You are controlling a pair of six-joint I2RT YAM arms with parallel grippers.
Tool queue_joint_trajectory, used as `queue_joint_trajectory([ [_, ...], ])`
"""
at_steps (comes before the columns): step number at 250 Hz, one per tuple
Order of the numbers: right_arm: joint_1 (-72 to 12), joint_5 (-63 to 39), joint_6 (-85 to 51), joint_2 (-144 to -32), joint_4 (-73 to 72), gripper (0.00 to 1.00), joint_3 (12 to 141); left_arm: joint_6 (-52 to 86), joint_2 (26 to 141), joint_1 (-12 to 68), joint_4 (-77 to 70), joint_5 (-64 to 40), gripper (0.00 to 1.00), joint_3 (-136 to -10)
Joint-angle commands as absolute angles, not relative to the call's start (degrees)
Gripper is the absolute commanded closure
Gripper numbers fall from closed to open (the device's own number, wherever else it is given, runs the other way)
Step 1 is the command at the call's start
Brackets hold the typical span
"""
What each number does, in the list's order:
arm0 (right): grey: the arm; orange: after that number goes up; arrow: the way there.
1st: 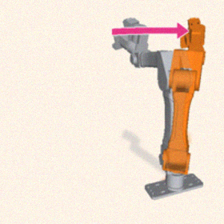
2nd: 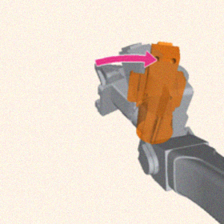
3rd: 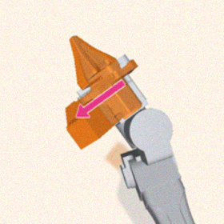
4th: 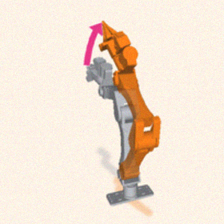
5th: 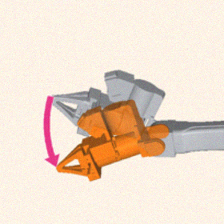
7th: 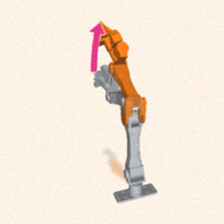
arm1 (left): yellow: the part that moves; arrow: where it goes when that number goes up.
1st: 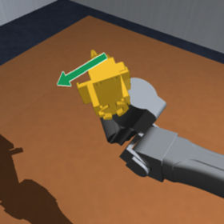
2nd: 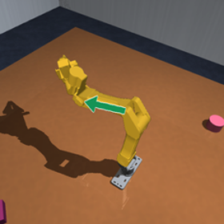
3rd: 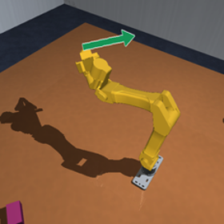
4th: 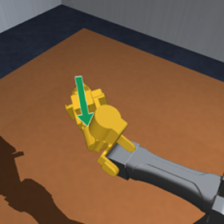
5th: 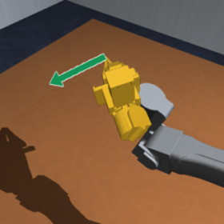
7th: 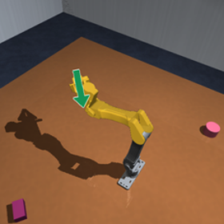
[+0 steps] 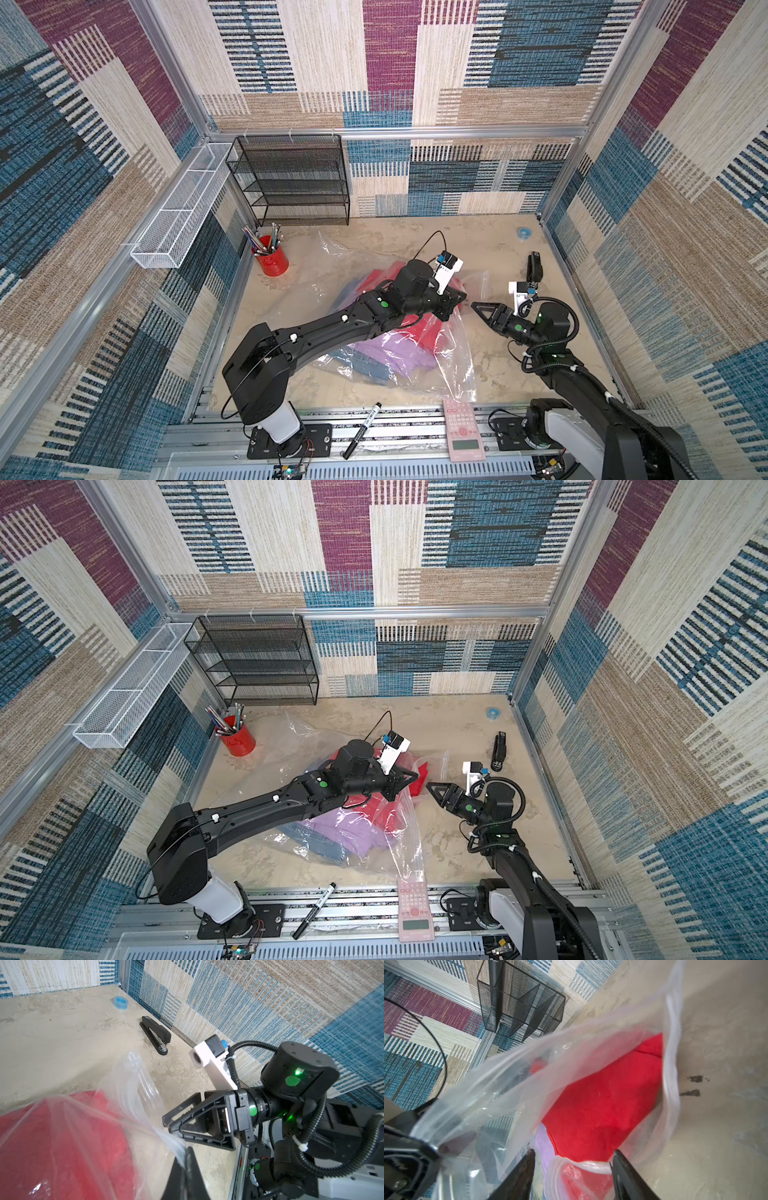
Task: Take the trousers out of the vacuum bag
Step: Take out the trousers from the vacuum bag.
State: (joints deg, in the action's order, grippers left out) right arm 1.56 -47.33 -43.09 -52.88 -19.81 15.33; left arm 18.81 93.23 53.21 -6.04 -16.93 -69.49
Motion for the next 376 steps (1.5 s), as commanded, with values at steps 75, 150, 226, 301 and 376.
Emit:
queue_joint_trajectory([
  [75,1.48,-43.28,-29.74,-54.49,1.02,0.36,17.75,19.51,94.46,52.22,-15.01,-20.81,1.00,-68.24],
  [150,1.54,-44.12,-32.89,-56.37,-3.99,0.35,14.83,19.30,95.28,52.21,-14.94,-22.31,1.00,-69.53],
  [226,1.52,-50.99,-35.63,-50.70,-5.37,0.41,18.70,18.63,95.19,52.10,-14.77,-21.75,1.00,-68.78],
  [301,1.10,-55.28,-51.18,-54.67,-26.72,0.82,14.26,19.25,94.58,52.04,-15.79,-21.54,1.00,-67.59],
  [376,-5.49,-52.20,-50.93,-67.79,-35.02,0.82,15.25,20.40,95.97,52.12,-17.15,-23.01,1.00,-68.64],
])
